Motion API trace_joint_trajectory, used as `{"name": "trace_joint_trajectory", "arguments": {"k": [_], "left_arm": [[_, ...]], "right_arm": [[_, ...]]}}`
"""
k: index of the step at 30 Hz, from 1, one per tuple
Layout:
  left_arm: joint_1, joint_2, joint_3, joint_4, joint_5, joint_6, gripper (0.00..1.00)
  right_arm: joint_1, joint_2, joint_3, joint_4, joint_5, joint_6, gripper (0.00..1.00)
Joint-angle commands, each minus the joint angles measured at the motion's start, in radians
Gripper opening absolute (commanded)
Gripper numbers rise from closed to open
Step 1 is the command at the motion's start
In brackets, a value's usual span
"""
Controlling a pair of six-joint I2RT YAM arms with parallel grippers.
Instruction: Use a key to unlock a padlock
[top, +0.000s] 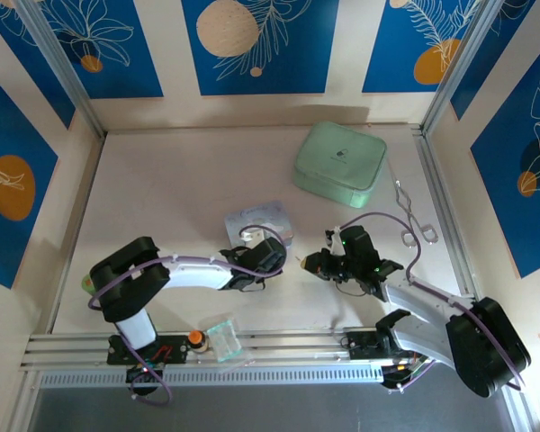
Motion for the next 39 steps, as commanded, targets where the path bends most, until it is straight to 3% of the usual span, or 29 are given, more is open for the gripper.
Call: {"name": "trace_joint_trajectory", "arguments": {"k": [1,11,19,25,31,39], "left_arm": [[0.002,-0.021,-0.029,0.017,-0.020,-0.014,0.14],[0.002,-0.025,-0.070,0.080,-0.008,-0.066,0.09],[0.029,-0.138,-0.166,0.224,-0.020,-0.204,0.05],[0.036,-0.174,-0.201,0.286,-0.024,-0.291,0.04],[0.037,-0.147,-0.308,0.479,-0.043,-0.447,0.05],[0.037,-0.153,-0.352,0.590,-0.084,-0.488,0.04]], "right_arm": [[0.004,0.039,-0.034,0.092,-0.070,0.065,0.03],[0.017,0.082,-0.057,0.161,-0.097,0.111,0.03],[0.000,0.242,-0.055,0.419,-0.291,0.256,0.02],[0.008,0.364,-0.053,0.611,-0.350,0.358,0.02],[0.025,0.384,-0.057,0.627,-0.342,0.368,0.02],[0.027,0.399,-0.062,0.602,-0.403,0.377,0.02]]}}
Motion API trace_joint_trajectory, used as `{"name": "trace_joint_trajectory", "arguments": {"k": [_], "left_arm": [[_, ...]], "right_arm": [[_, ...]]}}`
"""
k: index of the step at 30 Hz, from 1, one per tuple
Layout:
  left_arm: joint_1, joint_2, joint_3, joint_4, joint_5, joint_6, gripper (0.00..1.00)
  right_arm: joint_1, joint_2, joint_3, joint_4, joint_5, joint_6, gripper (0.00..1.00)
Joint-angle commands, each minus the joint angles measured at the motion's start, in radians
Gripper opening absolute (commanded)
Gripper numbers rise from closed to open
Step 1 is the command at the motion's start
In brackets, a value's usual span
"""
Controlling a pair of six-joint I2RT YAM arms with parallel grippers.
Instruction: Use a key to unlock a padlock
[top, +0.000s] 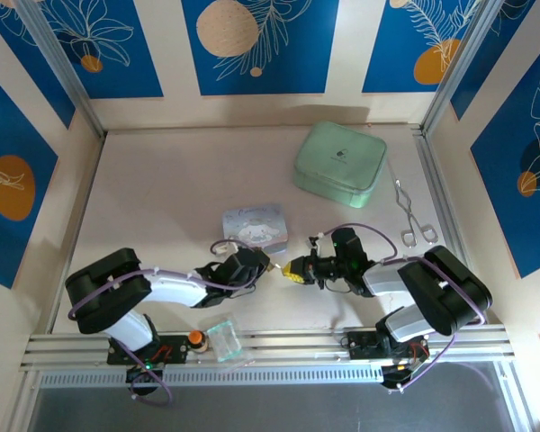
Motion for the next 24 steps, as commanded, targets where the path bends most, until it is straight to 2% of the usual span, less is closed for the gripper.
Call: {"name": "trace_joint_trajectory", "arguments": {"k": [1,6,13,17,20,24], "left_arm": [[0.010,0.000,-0.029,0.106,-0.041,-0.062,0.05],[0.010,0.026,-0.042,0.177,-0.048,-0.065,0.04],[0.009,0.046,-0.043,0.205,-0.033,-0.060,0.03],[0.008,0.028,-0.025,0.158,-0.020,-0.047,0.04],[0.008,0.014,-0.032,0.121,-0.032,-0.052,0.03],[0.007,0.014,-0.037,0.154,-0.037,-0.051,0.03]], "right_arm": [[0.006,0.018,-0.001,0.001,-0.059,0.015,0.02],[0.013,0.054,0.033,0.006,-0.072,0.026,0.02],[0.015,0.130,0.024,0.136,-0.084,0.073,0.02],[0.012,0.152,0.013,0.211,-0.071,0.094,0.02],[0.010,0.134,0.018,0.186,-0.054,0.085,0.02],[0.010,0.113,0.031,0.141,-0.035,0.059,0.02]]}}
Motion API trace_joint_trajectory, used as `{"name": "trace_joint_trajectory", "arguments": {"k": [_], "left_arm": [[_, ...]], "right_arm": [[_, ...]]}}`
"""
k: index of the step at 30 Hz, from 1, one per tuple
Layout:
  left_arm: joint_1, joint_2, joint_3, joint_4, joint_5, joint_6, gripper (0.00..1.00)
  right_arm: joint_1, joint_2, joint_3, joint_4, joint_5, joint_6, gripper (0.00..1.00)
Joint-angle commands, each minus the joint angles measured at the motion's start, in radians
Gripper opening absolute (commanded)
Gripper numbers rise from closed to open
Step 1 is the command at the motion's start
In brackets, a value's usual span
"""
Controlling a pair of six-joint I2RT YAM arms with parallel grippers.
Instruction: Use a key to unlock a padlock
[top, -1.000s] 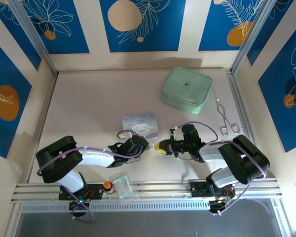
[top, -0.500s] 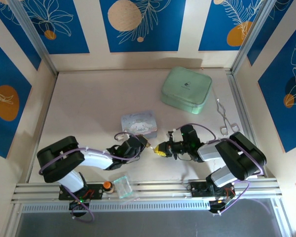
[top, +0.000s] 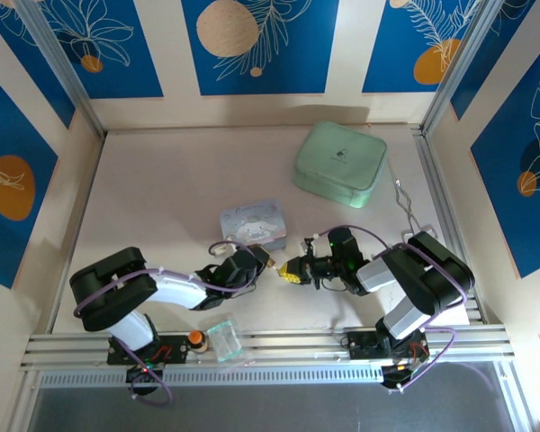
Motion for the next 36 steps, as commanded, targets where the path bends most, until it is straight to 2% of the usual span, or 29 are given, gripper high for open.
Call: {"name": "trace_joint_trajectory", "arguments": {"k": [1,12,19,30,36], "left_arm": [[0.007,-0.014,-0.002,0.028,0.003,-0.025,0.03],[0.005,-0.018,-0.015,0.121,0.048,-0.042,0.00],[0.004,-0.052,-0.017,0.103,0.064,-0.029,0.00],[-0.003,-0.001,-0.006,0.147,0.084,-0.037,0.00],[-0.006,-0.012,0.025,0.053,0.082,-0.018,0.00]], "right_arm": [[0.003,-0.024,0.025,-0.023,0.010,-0.019,0.02],[-0.011,0.026,0.054,0.067,0.019,0.015,0.02],[-0.039,0.087,0.076,0.122,-0.013,0.038,0.02],[-0.020,0.173,0.118,0.230,-0.031,0.099,0.02],[-0.006,0.164,0.126,0.233,-0.012,0.107,0.02]]}}
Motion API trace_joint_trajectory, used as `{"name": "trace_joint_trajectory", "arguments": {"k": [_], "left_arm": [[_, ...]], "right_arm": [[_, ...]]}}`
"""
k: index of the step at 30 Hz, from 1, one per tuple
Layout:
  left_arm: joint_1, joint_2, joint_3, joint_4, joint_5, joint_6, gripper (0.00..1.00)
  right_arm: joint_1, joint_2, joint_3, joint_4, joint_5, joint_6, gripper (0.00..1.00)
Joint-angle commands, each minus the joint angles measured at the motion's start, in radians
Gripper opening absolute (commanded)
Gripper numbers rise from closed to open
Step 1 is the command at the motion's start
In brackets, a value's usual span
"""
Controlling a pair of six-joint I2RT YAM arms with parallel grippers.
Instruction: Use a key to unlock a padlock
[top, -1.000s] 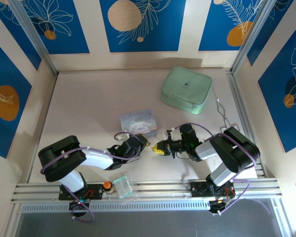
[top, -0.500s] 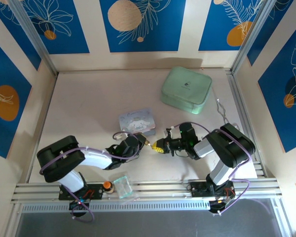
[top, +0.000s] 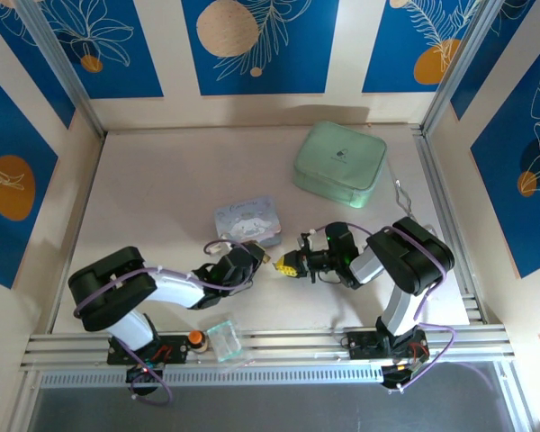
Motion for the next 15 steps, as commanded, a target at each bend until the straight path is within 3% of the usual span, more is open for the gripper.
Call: {"name": "trace_joint_trajectory", "arguments": {"k": [1,15], "left_arm": [[-0.026,-0.004,0.046,0.023,0.098,-0.011,0.00],[-0.026,-0.005,0.076,0.027,0.127,-0.025,0.00]], "right_arm": [[0.020,-0.001,0.057,0.085,0.047,0.010,0.02],[0.025,0.100,0.038,0.213,0.070,0.036,0.02]]}}
